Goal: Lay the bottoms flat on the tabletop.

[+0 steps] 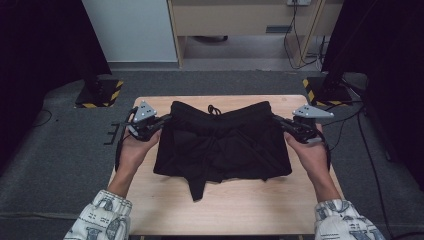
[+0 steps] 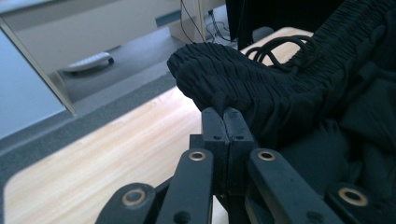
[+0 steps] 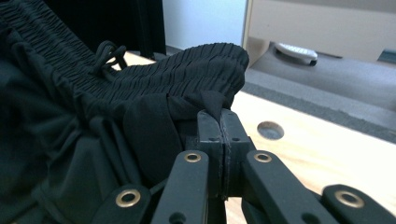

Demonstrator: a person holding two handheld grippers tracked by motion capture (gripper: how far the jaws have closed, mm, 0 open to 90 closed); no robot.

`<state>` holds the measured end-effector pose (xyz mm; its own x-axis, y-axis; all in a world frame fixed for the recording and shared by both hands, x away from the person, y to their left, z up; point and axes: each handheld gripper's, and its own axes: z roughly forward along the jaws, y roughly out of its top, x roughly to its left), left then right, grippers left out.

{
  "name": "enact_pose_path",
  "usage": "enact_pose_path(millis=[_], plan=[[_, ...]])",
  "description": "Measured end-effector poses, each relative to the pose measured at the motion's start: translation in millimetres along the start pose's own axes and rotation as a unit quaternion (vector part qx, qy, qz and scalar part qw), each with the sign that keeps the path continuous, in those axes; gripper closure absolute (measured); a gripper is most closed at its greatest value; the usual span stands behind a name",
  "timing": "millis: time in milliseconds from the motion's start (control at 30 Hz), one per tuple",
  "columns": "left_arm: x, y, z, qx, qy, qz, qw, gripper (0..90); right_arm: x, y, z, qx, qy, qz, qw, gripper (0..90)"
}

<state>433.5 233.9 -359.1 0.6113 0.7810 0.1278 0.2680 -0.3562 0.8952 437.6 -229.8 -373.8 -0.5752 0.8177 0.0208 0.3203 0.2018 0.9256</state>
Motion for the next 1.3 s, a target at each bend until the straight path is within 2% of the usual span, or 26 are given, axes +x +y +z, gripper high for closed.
enact_pose_path(millis=[333,433,567,667,733,833,900,933,1033,1300], plan=[[6.7,31.7,-7.1,-0.01,0.007,0.003,0.9999,88.8,-3.8,29.7,-14.6,-0.013,-0.01,-0.011,0.9998,89.5],[9.1,47.3,-11.2,-0.016,0.01,0.007,0.9998,88.7,-5.7,47.1,-24.4,-0.026,-0.016,-0.014,0.9994,89.5],[13.2,52.3,-8.0,-0.01,0.013,0.0,0.9999,88.7,-7.0,52.7,-26.4,-0.025,-0.018,-0.015,0.9994,89.5],[17.5,54.2,-3.1,-0.007,0.014,-0.012,0.9998,88.7,-7.0,49.1,-17.7,-0.006,-0.019,-0.022,0.9996,89.5],[18.1,55.1,-1.9,-0.005,0.015,-0.011,0.9998,88.7,-6.8,49.2,-17.1,-0.006,-0.018,-0.022,0.9996,89.5],[20.1,59.8,-0.9,-0.003,0.019,-0.007,0.9998,88.7,-9.8,54.6,-17.5,-0.013,-0.016,-0.016,0.9997,89.5],[21.5,64.8,-2.2,-0.008,0.022,-0.008,0.9997,88.7,-11.8,62.8,-20.6,-0.019,-0.016,-0.015,0.9996,89.5],[22.0,67.4,-2.9,-0.01,0.024,-0.007,0.9996,88.7,-12.9,72.3,-24.6,-0.033,-0.018,-0.013,0.9992,89.5],[23.8,71.9,-1.5,-0.009,0.026,-0.01,0.9996,88.7,-13.5,78.1,-26.1,-0.039,-0.019,-0.013,0.999,89.5],[26.1,65.8,8.3,0.004,0.025,-0.021,0.9994,88.6,-16.2,68.6,-16.6,-0.023,-0.019,-0.011,0.9995,89.4]])
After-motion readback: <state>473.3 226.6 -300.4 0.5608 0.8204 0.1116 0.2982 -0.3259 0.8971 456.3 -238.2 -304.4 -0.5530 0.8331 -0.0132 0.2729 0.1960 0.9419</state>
